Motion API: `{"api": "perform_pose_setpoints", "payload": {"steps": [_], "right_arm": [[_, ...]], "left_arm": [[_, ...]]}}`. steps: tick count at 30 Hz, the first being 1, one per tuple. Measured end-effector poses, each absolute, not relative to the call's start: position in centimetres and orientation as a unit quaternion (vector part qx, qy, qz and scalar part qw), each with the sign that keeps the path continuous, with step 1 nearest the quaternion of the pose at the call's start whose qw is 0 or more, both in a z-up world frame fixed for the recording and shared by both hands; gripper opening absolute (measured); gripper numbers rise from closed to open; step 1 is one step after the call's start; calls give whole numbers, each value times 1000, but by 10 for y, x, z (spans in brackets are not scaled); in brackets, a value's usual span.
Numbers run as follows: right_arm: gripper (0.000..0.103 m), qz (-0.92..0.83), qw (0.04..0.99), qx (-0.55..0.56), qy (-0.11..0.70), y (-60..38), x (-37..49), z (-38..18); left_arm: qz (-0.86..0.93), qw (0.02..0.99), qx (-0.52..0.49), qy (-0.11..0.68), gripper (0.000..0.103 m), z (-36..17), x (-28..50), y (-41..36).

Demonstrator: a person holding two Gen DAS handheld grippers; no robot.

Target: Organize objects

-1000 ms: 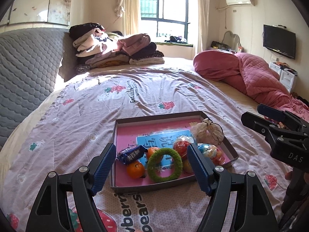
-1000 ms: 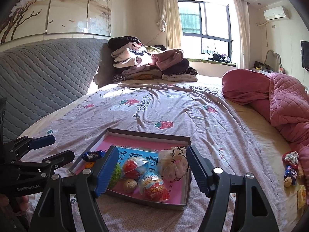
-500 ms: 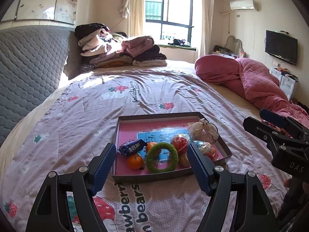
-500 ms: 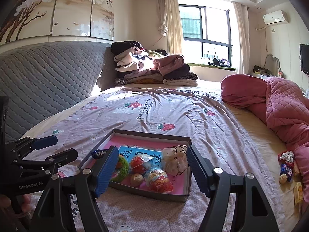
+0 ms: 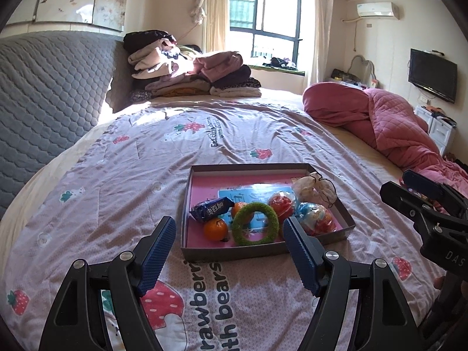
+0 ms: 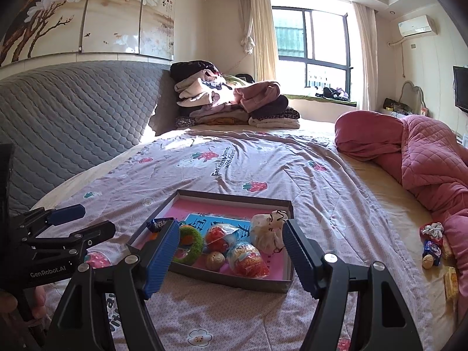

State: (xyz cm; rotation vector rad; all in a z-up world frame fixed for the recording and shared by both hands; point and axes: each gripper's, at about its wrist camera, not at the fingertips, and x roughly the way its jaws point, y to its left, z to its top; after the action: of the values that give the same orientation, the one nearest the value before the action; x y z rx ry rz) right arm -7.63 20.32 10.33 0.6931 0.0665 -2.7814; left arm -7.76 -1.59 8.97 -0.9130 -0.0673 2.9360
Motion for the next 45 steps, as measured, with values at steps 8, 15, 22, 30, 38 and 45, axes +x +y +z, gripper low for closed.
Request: {"api": "perform_pose_setpoints", "payload": {"steps": [8, 15, 22, 30, 38, 45], "right_arm": [[72, -958, 130, 256, 24, 201, -71, 88], [72, -956, 126, 266, 23, 201, -67, 76], [72, -952, 122, 280, 19, 202, -65, 59], [72, -948, 114, 298, 11, 209, -63, 38], [72, -945, 109, 308, 8, 211, -67, 29], [72, -944, 109, 311, 8, 211, -68, 23]], "left_arm": [[952, 19, -307, -16, 77, 77, -71, -17], [948, 13, -317, -11, 77, 64, -68, -15], [941, 19, -336, -13, 77, 46, -65, -11], [940, 24, -340, -8, 77, 31, -62, -2], [938, 19, -345, 5, 77, 22, -64, 5], [939, 18, -344, 0, 77, 19, -65, 3]]}}
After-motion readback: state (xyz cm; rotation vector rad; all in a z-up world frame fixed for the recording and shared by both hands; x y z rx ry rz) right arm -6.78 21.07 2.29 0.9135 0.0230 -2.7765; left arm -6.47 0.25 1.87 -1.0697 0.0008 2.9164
